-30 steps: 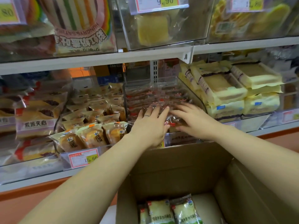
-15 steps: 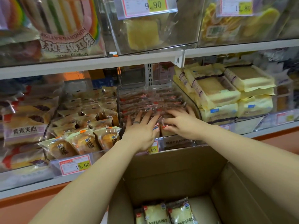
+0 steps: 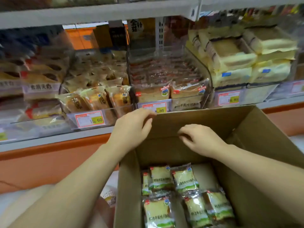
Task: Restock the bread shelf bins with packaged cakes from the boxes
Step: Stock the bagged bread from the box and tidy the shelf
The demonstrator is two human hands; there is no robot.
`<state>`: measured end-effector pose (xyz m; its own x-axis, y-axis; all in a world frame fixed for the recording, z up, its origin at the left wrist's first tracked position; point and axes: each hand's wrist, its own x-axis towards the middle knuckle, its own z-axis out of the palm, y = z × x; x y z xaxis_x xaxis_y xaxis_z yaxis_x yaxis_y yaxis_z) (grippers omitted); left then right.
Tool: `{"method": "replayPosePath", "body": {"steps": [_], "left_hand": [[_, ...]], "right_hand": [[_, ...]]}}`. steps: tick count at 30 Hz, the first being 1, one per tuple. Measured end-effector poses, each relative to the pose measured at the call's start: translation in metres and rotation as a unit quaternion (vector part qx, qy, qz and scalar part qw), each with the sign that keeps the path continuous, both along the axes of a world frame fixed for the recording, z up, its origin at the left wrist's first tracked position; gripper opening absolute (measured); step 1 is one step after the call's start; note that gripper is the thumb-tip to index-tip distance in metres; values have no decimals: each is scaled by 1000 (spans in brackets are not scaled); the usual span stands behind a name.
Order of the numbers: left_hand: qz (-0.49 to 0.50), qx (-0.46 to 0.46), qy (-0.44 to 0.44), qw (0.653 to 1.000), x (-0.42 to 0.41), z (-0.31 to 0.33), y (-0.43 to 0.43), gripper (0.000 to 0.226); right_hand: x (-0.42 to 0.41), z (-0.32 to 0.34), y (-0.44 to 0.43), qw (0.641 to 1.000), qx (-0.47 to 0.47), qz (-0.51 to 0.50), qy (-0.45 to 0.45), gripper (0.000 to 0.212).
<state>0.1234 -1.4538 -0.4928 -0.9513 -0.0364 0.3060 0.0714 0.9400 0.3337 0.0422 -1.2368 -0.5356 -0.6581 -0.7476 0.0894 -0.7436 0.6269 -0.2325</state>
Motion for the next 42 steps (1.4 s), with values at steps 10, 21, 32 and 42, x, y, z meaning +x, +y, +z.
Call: {"method": "replayPosePath", "body": {"steps": [10,21,32,42], "left_hand": [[16,102,89,991,-13,-16,-30,20],[6,169,133,977,-19,-23,-39,17],[32,209,135,968,-21,-24,-31,18],[35,225,131,965,-22,-25,-31,19]], "right_hand": [[-2,-101,-23,933,238,-17,-268,29],[-2,-215,-41,856,123,-184,-467,70],[13,-264,-55,688,-87,-313,-648,55],[29,-281,-67,703,-94,-266,-653,130]]}}
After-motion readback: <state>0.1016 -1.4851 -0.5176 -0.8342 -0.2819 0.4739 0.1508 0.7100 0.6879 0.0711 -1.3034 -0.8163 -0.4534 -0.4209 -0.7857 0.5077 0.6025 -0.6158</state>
